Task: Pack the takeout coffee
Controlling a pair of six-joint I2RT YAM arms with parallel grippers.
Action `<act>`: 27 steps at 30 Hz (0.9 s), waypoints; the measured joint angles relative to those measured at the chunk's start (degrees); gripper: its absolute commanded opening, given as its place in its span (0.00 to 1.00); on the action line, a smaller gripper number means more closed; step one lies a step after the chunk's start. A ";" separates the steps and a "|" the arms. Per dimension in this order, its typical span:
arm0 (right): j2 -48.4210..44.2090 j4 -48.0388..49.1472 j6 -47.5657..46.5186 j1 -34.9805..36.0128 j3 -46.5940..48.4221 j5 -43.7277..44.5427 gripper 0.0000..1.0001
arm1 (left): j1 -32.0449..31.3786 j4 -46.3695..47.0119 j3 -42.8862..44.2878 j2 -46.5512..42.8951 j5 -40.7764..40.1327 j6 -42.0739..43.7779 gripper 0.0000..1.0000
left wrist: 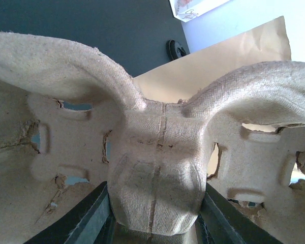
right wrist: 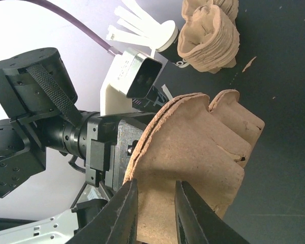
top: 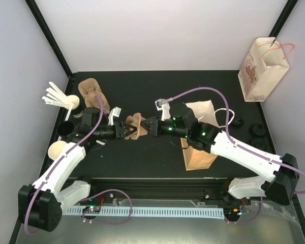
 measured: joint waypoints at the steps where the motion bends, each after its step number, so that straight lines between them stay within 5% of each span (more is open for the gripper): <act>1: 0.02 0.02 0.00 0.00 0.00 -0.07 0.25 | 0.00 0.00 0.00 0.00 -0.02 0.11 0.43; 15: 1.79 -0.22 0.00 -0.07 0.55 -0.72 0.31 | 0.22 -2.10 0.00 -0.13 -2.21 1.81 0.43; 27: 5.49 -1.77 0.02 -0.07 3.21 -1.57 0.31 | 0.35 -6.54 0.00 -4.66 -11.98 4.70 0.43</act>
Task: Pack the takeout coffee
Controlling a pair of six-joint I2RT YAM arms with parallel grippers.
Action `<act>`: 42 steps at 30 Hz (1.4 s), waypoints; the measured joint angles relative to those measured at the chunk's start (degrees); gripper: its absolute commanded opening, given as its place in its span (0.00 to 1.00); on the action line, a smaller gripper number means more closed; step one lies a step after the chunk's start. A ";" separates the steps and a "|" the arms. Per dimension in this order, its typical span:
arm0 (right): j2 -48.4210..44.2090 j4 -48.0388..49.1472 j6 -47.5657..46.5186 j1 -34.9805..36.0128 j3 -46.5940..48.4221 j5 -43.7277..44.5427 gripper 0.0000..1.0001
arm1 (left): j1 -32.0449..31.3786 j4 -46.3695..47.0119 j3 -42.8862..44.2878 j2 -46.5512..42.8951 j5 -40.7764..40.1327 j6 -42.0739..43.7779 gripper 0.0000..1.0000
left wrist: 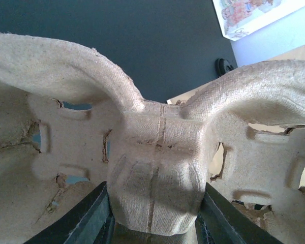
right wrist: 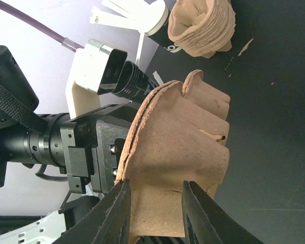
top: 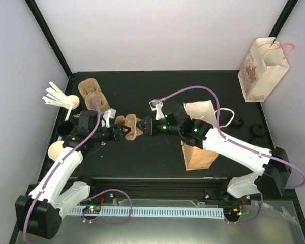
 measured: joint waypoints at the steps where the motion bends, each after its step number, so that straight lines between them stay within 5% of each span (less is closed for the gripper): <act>1: 0.17 -0.07 0.00 0.00 0.00 -0.07 0.32 | 0.00 -0.28 0.00 -0.11 -0.50 0.20 0.43; 26: 1.60 -4.35 0.46 -0.61 1.05 0.94 0.23 | -8.31 -2.51 0.02 -1.20 -14.01 3.85 0.45; 42: -0.44 2.54 4.70 -2.67 -2.08 -5.42 0.10 | -8.70 0.52 -2.10 -5.42 -12.02 3.23 0.46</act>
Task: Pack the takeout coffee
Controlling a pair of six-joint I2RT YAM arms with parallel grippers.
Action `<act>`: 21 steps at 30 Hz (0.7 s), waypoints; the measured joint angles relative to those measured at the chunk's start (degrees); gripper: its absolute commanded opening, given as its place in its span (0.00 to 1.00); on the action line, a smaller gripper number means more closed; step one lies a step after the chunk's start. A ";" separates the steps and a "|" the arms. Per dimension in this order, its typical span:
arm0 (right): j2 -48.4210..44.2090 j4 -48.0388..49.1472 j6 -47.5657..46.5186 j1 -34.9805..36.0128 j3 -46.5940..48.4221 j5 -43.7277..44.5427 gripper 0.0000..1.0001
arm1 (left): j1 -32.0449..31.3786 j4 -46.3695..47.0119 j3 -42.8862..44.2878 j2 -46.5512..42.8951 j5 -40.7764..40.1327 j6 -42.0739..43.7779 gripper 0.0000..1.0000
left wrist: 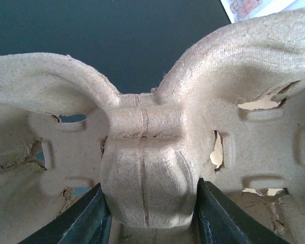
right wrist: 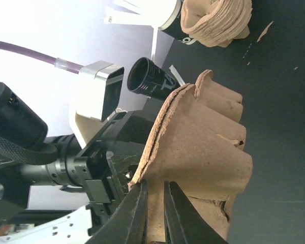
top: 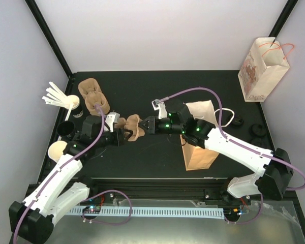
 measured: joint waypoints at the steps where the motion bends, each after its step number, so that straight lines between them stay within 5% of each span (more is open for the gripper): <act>1: -0.20 0.48 0.48 -0.07 -0.26 -0.50 0.08 | 0.00 0.35 -0.31 -0.39 0.02 -0.02 0.47; 4: -0.50 1.07 0.92 -0.09 -0.76 -0.85 0.01 | -0.11 2.08 -1.33 -1.68 0.50 0.09 0.47; 13: -0.52 2.03 0.55 -0.28 -1.49 -0.90 0.02 | -0.66 3.50 -2.51 -2.47 0.42 0.13 0.49; 16: -0.52 2.86 -0.13 -0.28 -2.40 -1.03 0.05 | -0.76 3.50 -2.51 -1.27 0.55 0.42 0.67; 21: 0.74 3.67 -1.68 -0.61 -4.83 -1.75 0.09 | -1.79 3.78 -2.51 2.67 1.64 1.38 0.74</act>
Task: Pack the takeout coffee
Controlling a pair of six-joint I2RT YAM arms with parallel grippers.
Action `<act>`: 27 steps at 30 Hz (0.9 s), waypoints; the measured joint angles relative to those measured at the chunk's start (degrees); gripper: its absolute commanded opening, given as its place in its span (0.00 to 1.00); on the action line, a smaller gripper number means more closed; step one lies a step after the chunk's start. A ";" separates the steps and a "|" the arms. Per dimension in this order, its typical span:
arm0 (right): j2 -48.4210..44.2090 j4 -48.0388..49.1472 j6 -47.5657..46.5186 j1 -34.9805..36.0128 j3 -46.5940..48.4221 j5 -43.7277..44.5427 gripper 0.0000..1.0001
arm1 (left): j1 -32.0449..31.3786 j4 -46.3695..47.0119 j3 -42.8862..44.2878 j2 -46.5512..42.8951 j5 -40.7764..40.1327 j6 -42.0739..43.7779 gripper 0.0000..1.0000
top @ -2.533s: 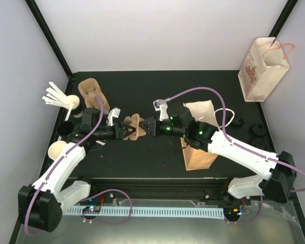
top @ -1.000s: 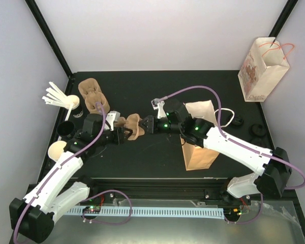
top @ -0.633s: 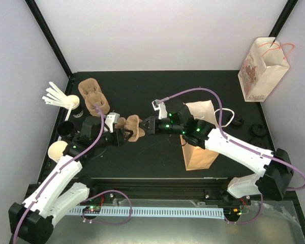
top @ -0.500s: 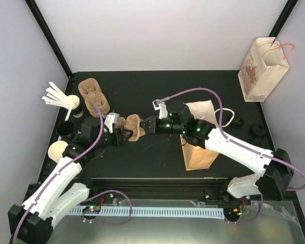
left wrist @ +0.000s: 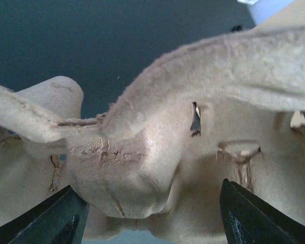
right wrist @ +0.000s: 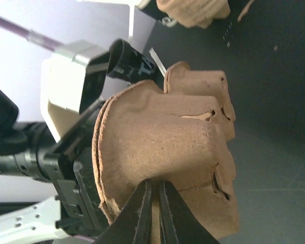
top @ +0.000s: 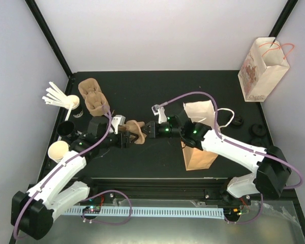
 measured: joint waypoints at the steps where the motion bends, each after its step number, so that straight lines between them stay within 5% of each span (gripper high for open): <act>1: 0.39 0.31 -0.33 0.00 -0.87 -0.26 0.09 | -0.02 -0.37 0.00 1.40 -0.02 0.00 0.74; 7: 3.82 4.00 -0.79 0.02 -6.25 -3.23 0.11 | -0.02 -2.49 0.00 8.07 -1.09 0.04 0.74; 16: 8.76 5.86 -1.18 0.11 -10.78 -5.20 0.15 | -0.46 -5.49 1.01 12.83 -4.68 0.04 0.99; 24: 9.92 5.57 -1.73 0.11 -10.75 -4.50 0.18 | -0.83 -10.45 4.48 6.99 -11.47 0.00 0.99; 27: 9.70 4.42 -2.54 0.11 -10.12 -3.04 0.19 | -0.83 -12.20 5.18 3.50 -12.79 0.02 0.91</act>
